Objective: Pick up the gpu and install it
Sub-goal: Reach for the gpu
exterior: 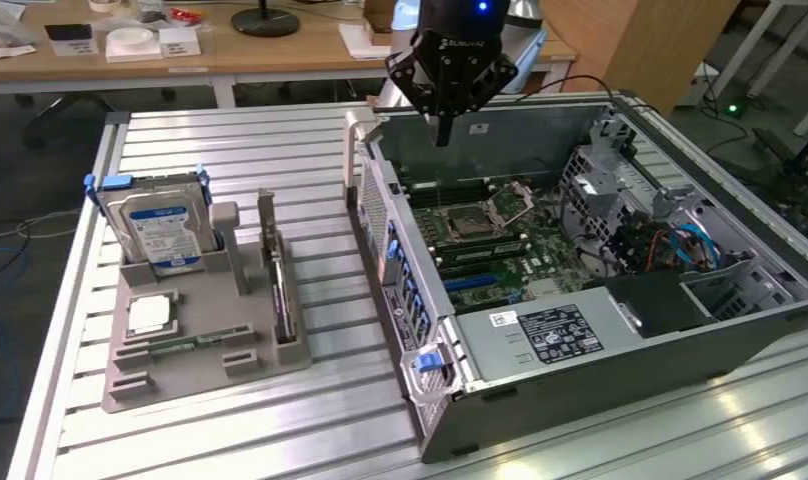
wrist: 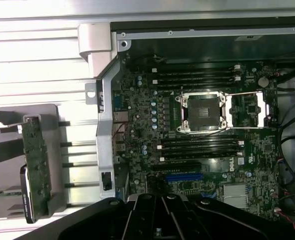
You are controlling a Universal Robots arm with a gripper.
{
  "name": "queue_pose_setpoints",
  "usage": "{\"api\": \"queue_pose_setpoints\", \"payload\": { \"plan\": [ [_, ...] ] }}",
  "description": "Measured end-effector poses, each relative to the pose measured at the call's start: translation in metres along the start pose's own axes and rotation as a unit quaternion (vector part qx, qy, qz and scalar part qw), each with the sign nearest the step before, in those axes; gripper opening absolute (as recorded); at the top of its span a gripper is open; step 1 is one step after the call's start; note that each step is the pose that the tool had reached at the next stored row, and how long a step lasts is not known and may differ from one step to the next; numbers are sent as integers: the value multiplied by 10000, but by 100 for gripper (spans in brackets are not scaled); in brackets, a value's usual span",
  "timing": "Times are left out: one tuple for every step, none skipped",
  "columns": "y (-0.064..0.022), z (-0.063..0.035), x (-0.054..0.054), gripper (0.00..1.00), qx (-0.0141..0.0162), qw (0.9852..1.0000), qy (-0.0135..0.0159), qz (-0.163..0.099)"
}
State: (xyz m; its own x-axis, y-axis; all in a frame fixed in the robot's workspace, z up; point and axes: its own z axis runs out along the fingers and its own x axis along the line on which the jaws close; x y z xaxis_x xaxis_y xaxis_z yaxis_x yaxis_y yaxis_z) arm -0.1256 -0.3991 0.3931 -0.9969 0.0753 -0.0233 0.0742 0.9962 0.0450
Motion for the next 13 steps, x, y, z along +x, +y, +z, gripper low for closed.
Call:
{"api": "queue_pose_setpoints", "payload": {
  "plan": [
    [-1,0,10,11,0,10000,0,0],
    [-3,0,20,11,0,10000,0,0],
    [-4,-1,31,11,0,10000,0,0],
    [-5,-1,41,11,0,10000,0,0],
    [-6,-1,54,11,0,10000,0,0],
    [-8,-2,65,11,0,10000,0,0],
    [-9,-2,77,11,0,10000,0,0],
    [-10,-2,89,11,0,10000,0,0],
    [-12,-2,102,11,0,10000,0,0],
    [-13,-3,115,11,0,10000,0,0],
    [-15,-3,129,11,0,10000,0,0],
    [-16,-4,141,11,0,10000,0,0],
    [-17,-4,153,11,0,10000,0,0]
  ]
}}
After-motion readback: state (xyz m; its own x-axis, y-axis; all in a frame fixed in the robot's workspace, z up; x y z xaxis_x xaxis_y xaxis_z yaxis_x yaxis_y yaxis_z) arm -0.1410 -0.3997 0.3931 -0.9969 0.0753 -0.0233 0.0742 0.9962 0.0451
